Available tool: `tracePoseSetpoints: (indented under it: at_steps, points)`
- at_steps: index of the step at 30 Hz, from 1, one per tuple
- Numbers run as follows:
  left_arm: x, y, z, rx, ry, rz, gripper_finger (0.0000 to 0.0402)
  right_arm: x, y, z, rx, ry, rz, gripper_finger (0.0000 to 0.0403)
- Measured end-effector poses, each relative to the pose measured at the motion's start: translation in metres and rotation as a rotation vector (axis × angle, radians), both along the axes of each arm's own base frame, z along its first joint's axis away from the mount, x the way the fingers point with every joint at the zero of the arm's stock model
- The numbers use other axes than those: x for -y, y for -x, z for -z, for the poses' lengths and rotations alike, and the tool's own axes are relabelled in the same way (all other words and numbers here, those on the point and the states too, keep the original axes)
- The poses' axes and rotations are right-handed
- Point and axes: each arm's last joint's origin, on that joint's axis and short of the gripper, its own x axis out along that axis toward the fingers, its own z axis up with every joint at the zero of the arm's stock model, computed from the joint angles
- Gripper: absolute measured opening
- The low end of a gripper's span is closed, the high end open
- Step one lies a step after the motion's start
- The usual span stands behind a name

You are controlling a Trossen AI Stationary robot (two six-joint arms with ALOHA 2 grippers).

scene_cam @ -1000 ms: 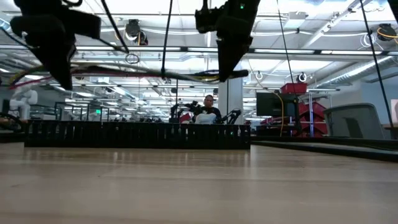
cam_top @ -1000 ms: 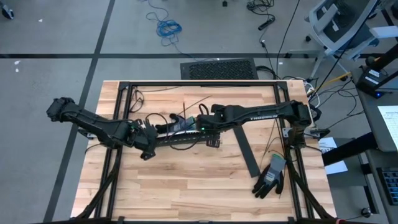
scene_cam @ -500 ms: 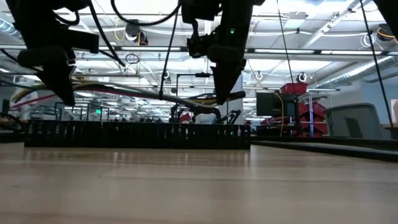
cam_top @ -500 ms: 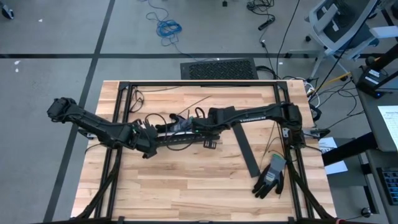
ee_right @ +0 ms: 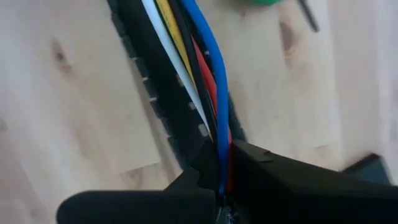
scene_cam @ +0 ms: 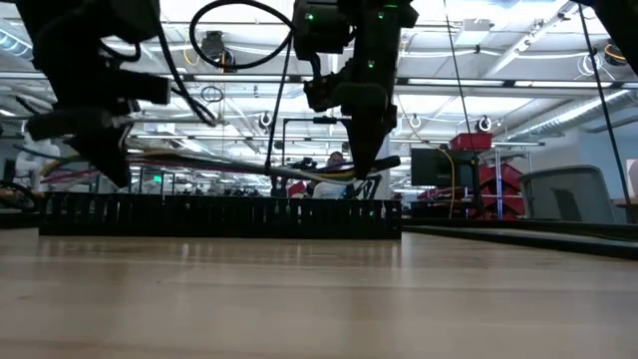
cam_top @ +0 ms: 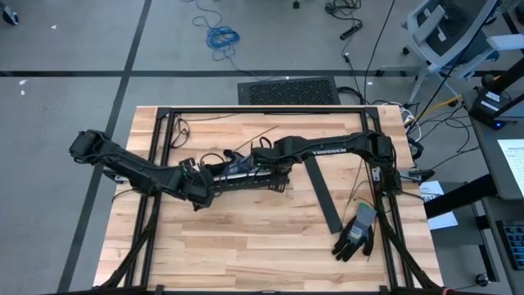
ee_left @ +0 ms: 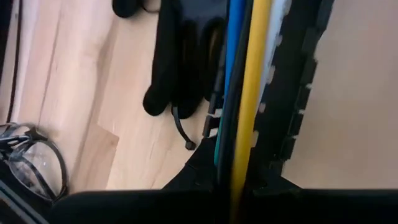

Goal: Ziptie cables
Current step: Put the cable wires into the black cable duct

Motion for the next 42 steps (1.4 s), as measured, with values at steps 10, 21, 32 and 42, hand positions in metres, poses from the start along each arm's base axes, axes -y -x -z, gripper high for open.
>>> tracePoseSetpoints:
  at_steps: [10, 21, 32, 42]
  points:
    - [0.004, -0.012, 0.023, -0.105, -0.036, 0.027, 0.0014, 0.013, 0.001, 0.003, -0.001, -0.126, 0.011, 0.0]
    - [0.005, -0.013, 0.024, -0.152, -0.009, 0.129, 0.0014, 0.016, -0.004, 0.023, -0.037, -0.246, -0.055, 0.0]
    - [0.006, -0.013, 0.024, -0.168, 0.025, 0.164, 0.0013, 0.017, -0.01, 0.04, -0.058, -0.236, -0.072, 0.0]
    - [0.006, -0.02, 0.033, -0.197, 0.068, 0.222, 0.0013, 0.016, -0.01, 0.04, -0.063, -0.228, -0.069, 0.0]
